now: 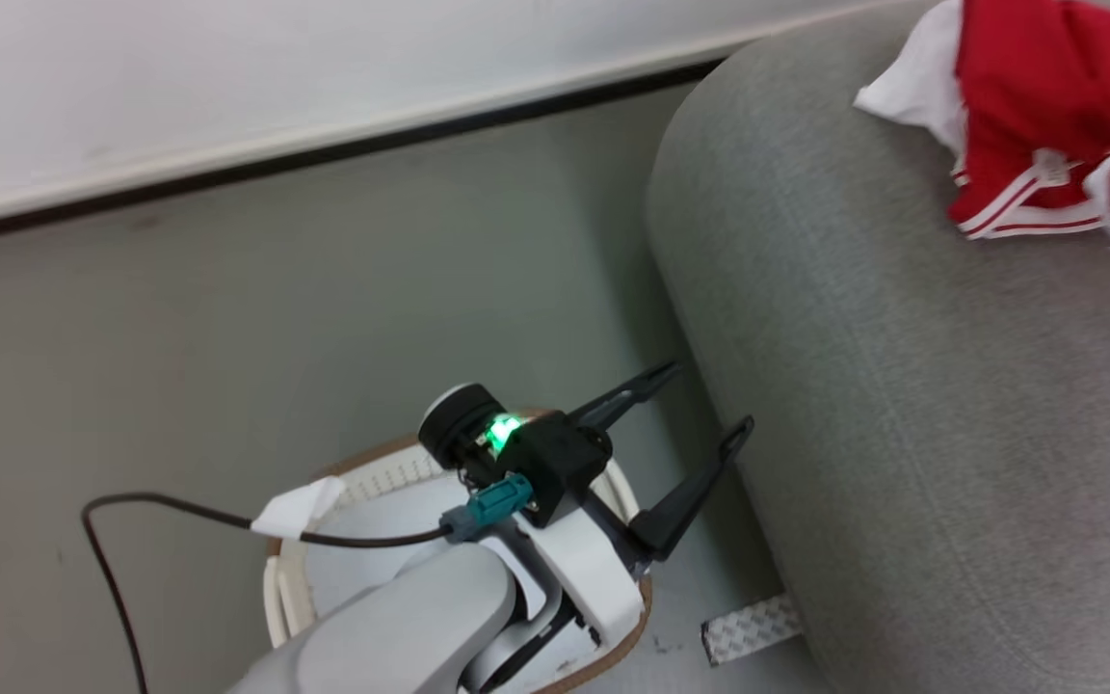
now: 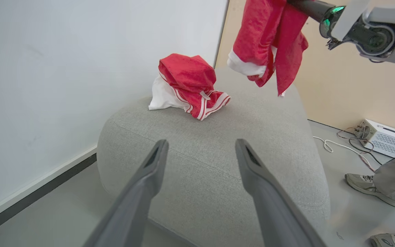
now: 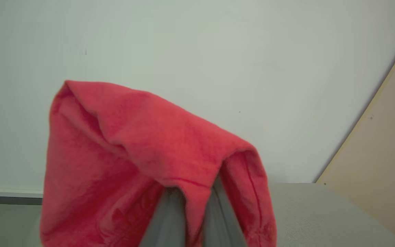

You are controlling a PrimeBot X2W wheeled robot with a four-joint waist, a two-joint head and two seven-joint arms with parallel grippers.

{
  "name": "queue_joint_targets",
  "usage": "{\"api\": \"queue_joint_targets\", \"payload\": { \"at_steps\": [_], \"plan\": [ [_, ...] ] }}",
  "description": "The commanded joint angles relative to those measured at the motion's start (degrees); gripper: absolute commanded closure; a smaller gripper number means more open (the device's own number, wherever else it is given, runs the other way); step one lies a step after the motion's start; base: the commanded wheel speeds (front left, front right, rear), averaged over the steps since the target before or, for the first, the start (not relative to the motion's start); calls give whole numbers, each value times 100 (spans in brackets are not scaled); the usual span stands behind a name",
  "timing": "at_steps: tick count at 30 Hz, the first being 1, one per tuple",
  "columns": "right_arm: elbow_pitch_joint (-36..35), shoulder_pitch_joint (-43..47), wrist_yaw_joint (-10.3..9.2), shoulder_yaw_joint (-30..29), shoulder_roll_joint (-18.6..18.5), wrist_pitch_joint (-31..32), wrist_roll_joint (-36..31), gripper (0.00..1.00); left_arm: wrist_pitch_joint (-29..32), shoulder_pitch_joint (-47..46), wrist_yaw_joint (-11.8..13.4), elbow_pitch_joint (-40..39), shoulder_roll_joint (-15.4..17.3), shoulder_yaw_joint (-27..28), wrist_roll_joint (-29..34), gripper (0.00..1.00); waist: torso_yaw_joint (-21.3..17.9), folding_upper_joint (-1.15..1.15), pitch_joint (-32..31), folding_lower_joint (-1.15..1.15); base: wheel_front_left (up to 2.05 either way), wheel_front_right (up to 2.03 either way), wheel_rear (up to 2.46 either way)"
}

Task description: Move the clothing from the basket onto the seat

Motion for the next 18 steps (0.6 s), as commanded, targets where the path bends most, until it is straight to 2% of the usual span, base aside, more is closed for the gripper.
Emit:
{"api": "queue_joint_targets", "payload": {
  "at_steps": [1, 5, 10, 17, 18],
  "plan": [
    [210, -161, -13, -41, -144, 1, -144, 100, 2, -100, 13, -22, 6, 17, 54, 0, 220, 0, 375, -1, 0, 0, 0],
    [794, -536, -13, 182, -295, 16, -554, 100, -30, -226, 13, 20, -23, 42, 109, 0, 389, 0, 701, -1, 0, 0, 0],
    [1688, -1016, -13, 533, -532, 225, -679, 100, -124, -365, -8, 126, -147, 70, 168, 0, 601, 0, 992, -1, 0, 0, 0],
    [2466, -1459, -13, 1307, -571, 884, -422, 100, -208, -438, -72, 332, -320, 143, 229, 0, 843, 0, 1192, -1, 0, 0, 0],
    [2526, -1502, -13, 1440, -580, 1023, -364, 93, -221, -438, -87, 356, -337, 158, 237, 0, 862, 0, 1206, -1, 0, 0, 0]
  ]
}}
